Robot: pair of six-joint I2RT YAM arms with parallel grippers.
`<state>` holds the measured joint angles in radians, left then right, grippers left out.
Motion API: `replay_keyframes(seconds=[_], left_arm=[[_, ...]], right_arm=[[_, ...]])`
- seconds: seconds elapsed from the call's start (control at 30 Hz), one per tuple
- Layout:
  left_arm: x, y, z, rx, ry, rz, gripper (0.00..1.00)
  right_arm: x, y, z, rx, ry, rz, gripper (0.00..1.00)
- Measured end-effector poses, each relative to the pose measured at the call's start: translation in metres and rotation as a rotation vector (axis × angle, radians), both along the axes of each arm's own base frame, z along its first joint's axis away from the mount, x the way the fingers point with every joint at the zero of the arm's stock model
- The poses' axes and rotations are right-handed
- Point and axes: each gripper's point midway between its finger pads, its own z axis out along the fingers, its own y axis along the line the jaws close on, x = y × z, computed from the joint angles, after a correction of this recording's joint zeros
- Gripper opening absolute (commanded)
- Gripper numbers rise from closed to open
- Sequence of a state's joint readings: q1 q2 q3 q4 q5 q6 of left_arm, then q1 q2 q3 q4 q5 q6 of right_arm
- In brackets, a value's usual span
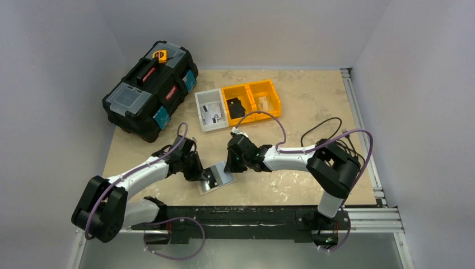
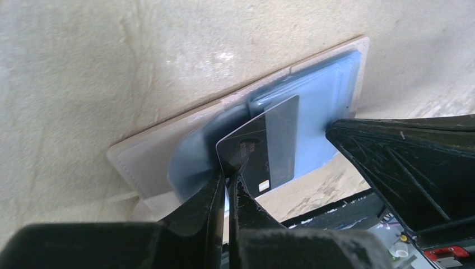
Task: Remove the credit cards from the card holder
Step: Remove the credit card from the card holder.
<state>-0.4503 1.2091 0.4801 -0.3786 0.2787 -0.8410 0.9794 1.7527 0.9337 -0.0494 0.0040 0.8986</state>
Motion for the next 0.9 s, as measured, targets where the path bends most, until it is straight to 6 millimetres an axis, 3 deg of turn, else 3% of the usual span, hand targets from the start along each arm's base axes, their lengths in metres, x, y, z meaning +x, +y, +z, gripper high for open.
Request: replay_keyframes(seconds=[0.33, 0.6, 0.77, 0.9], left_arm=[[-0.008, 0.021, 0.012, 0.097, 0.008, 0.024, 0.0], [-0.008, 0.023, 0.032, 0.088, -0.049, 0.014, 0.0], [-0.008, 0.021, 0.042, 0.069, -0.073, 0.007, 0.0], [-0.005, 0.018, 0.055, 0.04, -0.109, 0.001, 0.0]], right_arm=[[0.0, 0.0, 0.0, 0.002, 0.002, 0.0, 0.0], [0.0, -0.001, 0.003, 0.0, 0.004, 0.007, 0.01], [-0.003, -0.007, 0.007, -0.032, 0.004, 0.028, 0.29], [0.0, -0.012, 0.022, -0.041, -0.013, 0.045, 0.5]])
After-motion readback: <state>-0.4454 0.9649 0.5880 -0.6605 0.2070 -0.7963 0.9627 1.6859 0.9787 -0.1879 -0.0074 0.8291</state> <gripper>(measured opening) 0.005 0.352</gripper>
